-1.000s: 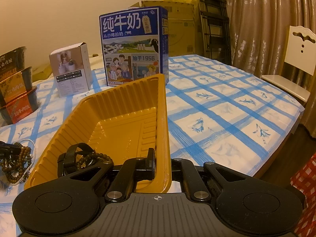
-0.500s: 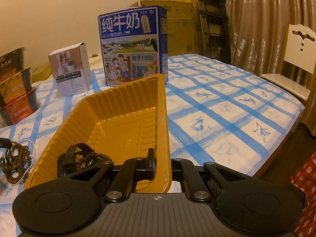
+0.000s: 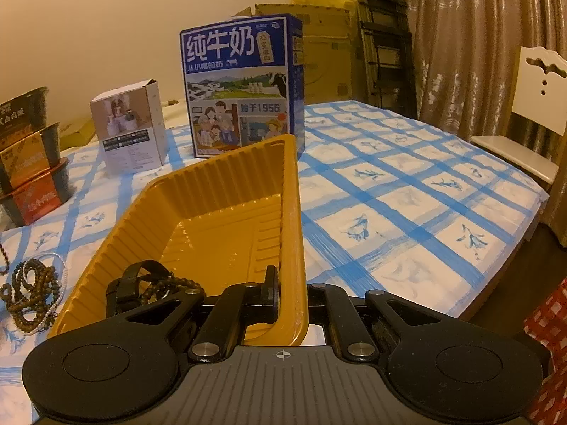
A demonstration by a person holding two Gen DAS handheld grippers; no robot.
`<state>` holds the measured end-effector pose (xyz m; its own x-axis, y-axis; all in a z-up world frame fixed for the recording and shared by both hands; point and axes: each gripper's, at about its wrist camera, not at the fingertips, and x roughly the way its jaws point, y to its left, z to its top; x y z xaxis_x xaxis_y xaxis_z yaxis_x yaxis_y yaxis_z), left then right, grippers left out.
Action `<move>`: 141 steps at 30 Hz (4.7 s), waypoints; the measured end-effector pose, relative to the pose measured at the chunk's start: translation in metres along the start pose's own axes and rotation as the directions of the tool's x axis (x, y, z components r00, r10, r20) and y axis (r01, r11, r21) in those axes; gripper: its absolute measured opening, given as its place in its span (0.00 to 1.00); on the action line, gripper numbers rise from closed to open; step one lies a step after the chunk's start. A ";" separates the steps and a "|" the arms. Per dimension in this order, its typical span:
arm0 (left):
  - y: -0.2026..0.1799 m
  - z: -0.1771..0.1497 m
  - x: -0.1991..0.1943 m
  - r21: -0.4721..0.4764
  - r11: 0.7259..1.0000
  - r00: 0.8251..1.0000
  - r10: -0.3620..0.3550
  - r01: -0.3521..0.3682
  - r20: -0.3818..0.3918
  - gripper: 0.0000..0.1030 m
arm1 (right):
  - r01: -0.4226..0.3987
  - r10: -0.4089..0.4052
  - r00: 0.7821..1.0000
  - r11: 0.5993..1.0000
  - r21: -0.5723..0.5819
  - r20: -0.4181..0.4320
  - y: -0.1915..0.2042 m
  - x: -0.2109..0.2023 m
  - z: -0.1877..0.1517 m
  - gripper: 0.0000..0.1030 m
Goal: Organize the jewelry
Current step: 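Carry the gold-bead strand into the orange tray and open the left tool, then grasp the white pearl necklace with the left tool, then lift the pearl necklace and lay it in the orange tray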
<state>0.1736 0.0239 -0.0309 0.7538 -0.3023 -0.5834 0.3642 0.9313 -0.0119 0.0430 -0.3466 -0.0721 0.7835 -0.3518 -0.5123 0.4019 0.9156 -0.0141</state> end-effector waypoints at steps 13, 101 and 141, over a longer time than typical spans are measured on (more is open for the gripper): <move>-0.076 0.021 0.004 0.030 0.972 0.971 -0.236 0.235 0.042 0.03 | -0.007 0.007 1.000 1.000 0.000 0.016 0.003 -0.002 0.004 0.06; -0.049 -0.073 0.030 -0.024 1.000 0.983 -0.016 0.012 -0.182 0.12 | -0.006 0.006 1.000 1.000 0.000 0.011 0.001 -0.009 0.001 0.06; -0.007 0.017 -0.001 0.000 1.000 1.000 0.007 -0.007 0.010 0.01 | -0.008 0.008 1.000 1.000 0.007 -0.003 -0.002 -0.003 -0.004 0.06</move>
<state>0.1802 0.0143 -0.0163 0.7617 -0.2977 -0.5755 0.3591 0.9333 -0.0075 0.0384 -0.3463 -0.0736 0.7853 -0.3438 -0.5150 0.3989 0.9170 -0.0038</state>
